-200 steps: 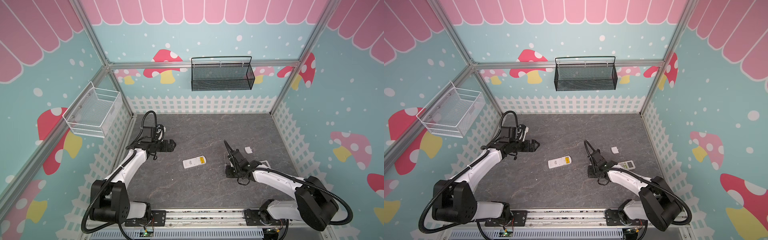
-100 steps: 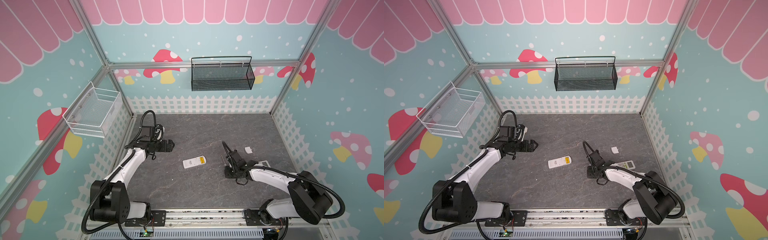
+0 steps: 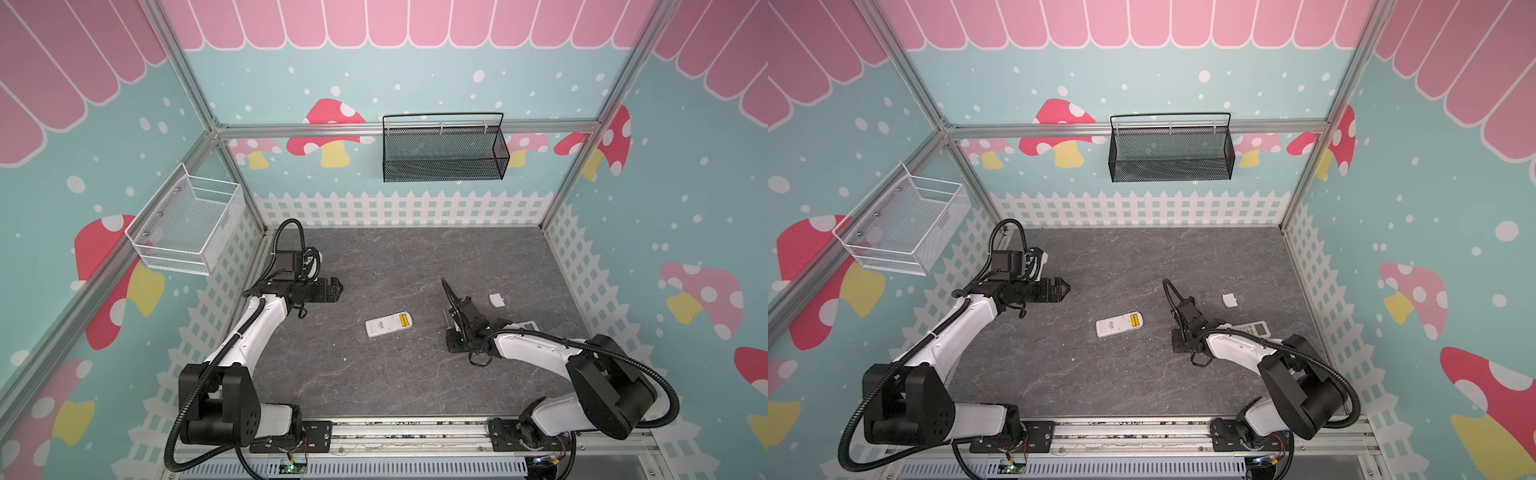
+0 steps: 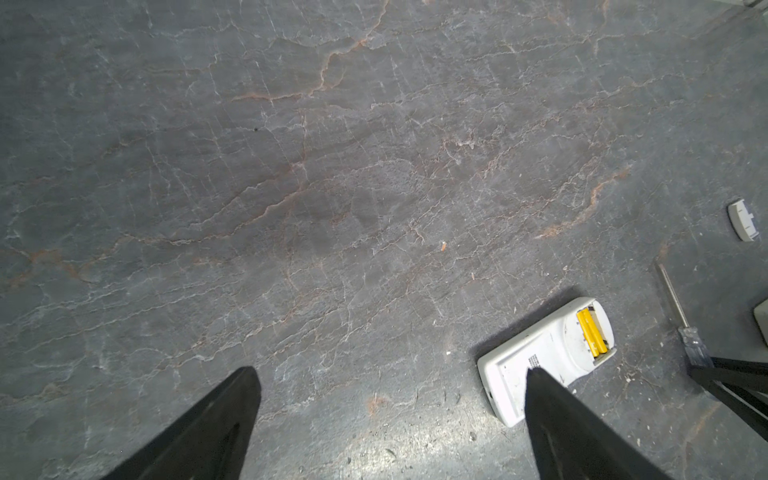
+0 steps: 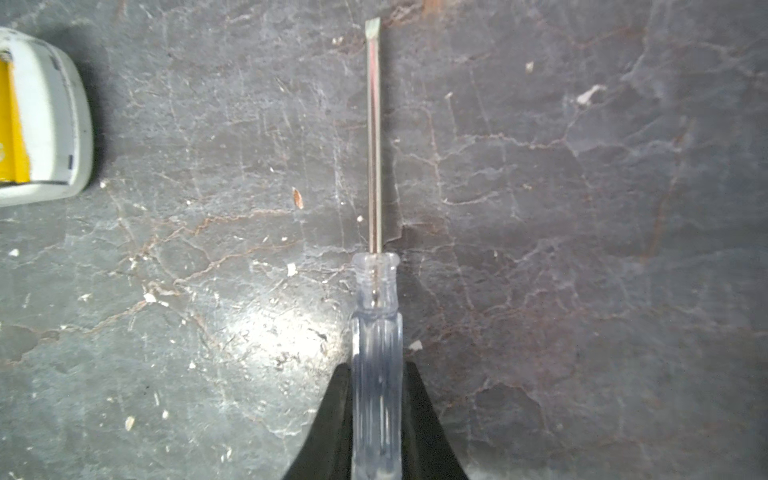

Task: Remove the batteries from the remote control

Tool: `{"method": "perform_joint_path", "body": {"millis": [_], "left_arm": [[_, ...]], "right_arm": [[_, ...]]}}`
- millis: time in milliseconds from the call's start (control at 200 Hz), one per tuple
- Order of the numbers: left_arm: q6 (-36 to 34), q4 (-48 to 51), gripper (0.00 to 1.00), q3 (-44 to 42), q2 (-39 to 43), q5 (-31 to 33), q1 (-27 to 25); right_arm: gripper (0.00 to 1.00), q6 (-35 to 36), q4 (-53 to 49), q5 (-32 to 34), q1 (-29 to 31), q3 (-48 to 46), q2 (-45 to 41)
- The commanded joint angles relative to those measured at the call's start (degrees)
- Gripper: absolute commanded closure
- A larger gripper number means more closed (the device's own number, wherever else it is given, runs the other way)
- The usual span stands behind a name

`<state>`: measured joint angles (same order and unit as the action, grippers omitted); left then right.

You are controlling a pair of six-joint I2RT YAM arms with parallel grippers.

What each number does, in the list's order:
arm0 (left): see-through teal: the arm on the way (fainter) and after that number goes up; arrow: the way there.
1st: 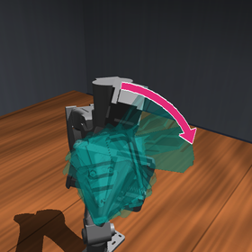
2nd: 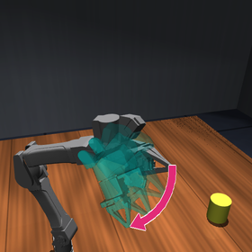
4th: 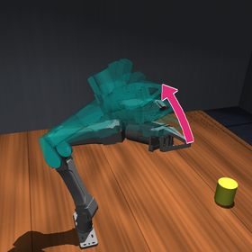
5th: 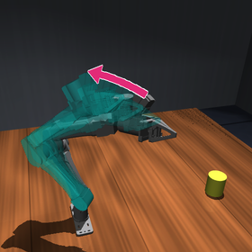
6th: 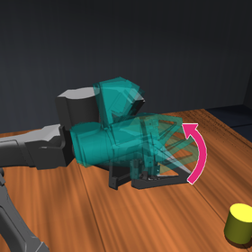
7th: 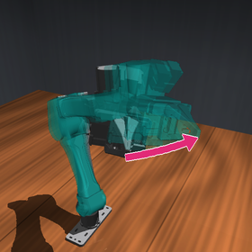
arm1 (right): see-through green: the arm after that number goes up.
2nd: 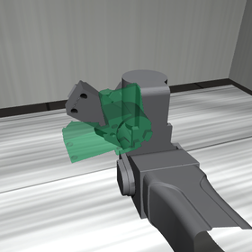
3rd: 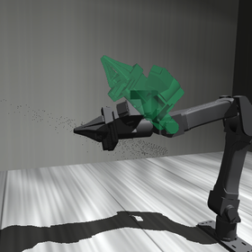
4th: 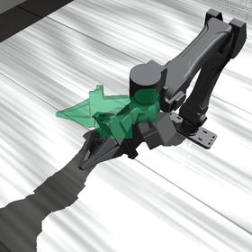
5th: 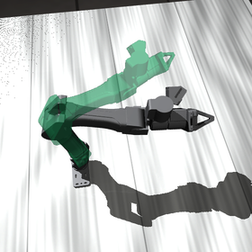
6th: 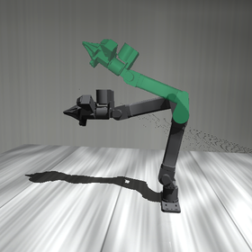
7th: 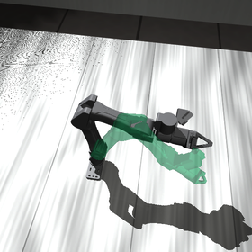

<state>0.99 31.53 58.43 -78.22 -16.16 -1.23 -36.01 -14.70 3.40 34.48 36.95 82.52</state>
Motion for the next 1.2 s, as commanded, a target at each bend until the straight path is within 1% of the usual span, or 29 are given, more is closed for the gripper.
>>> {"method": "perform_joint_path", "body": {"millis": [0,95,155,225,300,330,400,430,515,565,650,710,730,816,876,931,996,1031,1096,1156,1191], "left_arm": [[-2.8,1.6,0.0,2.9,0.4,-1.8,0.7],[-5.2,6.2,0.0,8.7,0.0,-2.5,0.7],[-8.0,9.1,0.0,13.1,-0.5,-4.2,0.7],[-10.6,10.8,0.0,17.6,-1.4,-5.9,0.5],[-11.3,11.6,0.0,21.8,-2.6,-7.2,0.1],[-11.1,11.9,0.0,23.4,-3.0,-7.5,-0.3],[-11.8,13.0,0.0,27.0,-3.9,-10.5,-1.6],[-12.8,13.6,0.0,28.5,-4.3,-12.1,-2.2],[-15.8,16.0,0.0,31.9,-5.7,-13.7,-5.3],[-19.3,18.4,0.0,33.8,-6.6,-16.5,-6.9],[-21.7,21.4,0.01,37.1,-8.7,-19.0,-9.8],[-22.9,23.7,0.01,39.0,-10.3,-23.7,-10.9],[-25.5,24.3,0.01,39.5,-10.7,-25.1,-11.3],[-27.7,26.3,0.03,41.2,-12.6,-28.6,-13.1],[-27.4,27.1,0.05,42.9,-14.2,-28.4,-14.7],[-27.2,27.7,0.06,43.8,-15.1,-28.6,-16.2],[-29.2,28.9,0.06,43.5,-15.4,-30.6,-17.7],[-30.1,29.4,0.06,43.4,-15.7,-30.9,-18.3],[-29.1,29.5,0.08,43.6,-16.5,-29.0,-19.5],[-26.2,29.4,0.09,43.9,-17.2,-25.7,-21.2],[-24.8,29.0,0.1,43.3,-17.3,-25.3,-21.8]], "right_arm": [[0.95,5.4,1.2,-0.5,-1.6,0.9,0.6],[0.97,9.7,1.2,-0.6,-2.2,3.3,-0.2],[0.98,12.3,3.2,-1.3,-3.0,3.5,-1.7],[0.98,16.6,6.8,-5.3,-4.9,3.6,-3.2],[1.0,21.3,8.4,-10.2,-7.2,5.2,-4.0],[1.0,23.1,8.5,-11.2,-7.8,6.2,-4.4],[1.0,27.4,10.7,-13.1,-7.9,6.7,-6.8],[1.0,29.2,13.3,-14.5,-7.9,5.8,-8.3],[1.0,34.1,19.7,-18.9,-8.0,3.3,-11.2],[1.0,36.4,20.0,-20.8,-7.9,3.8,-11.9],[1.0,39.9,19.7,-23.6,-7.9,4.8,-12.6],[1.0,43.4,20.4,-26.7,-7.9,4.2,-13.4],[1.0,44.6,20.8,-27.9,-7.9,3.9,-13.6],[1.0,49.1,20.9,-31.4,-7.9,3.2,-14.3],[1.0,50.4,20.9,-31.0,-7.9,3.0,-14.9],[1.0,52.2,20.9,-32.4,-7.9,2.8,-15.5],[1.0,54.8,21.0,-34.8,-7.9,2.6,-15.7],[1.0,55.2,21.0,-34.9,-7.9,2.8,-15.6],[1.0,54.5,20.9,-32.9,-8.0,3.6,-15.2],[1.0,54.5,21.6,-31.3,-7.8,3.3,-15.5],[1.0,55.1,22.5,-30.3,-7.6,2.7,-16.0]]}}
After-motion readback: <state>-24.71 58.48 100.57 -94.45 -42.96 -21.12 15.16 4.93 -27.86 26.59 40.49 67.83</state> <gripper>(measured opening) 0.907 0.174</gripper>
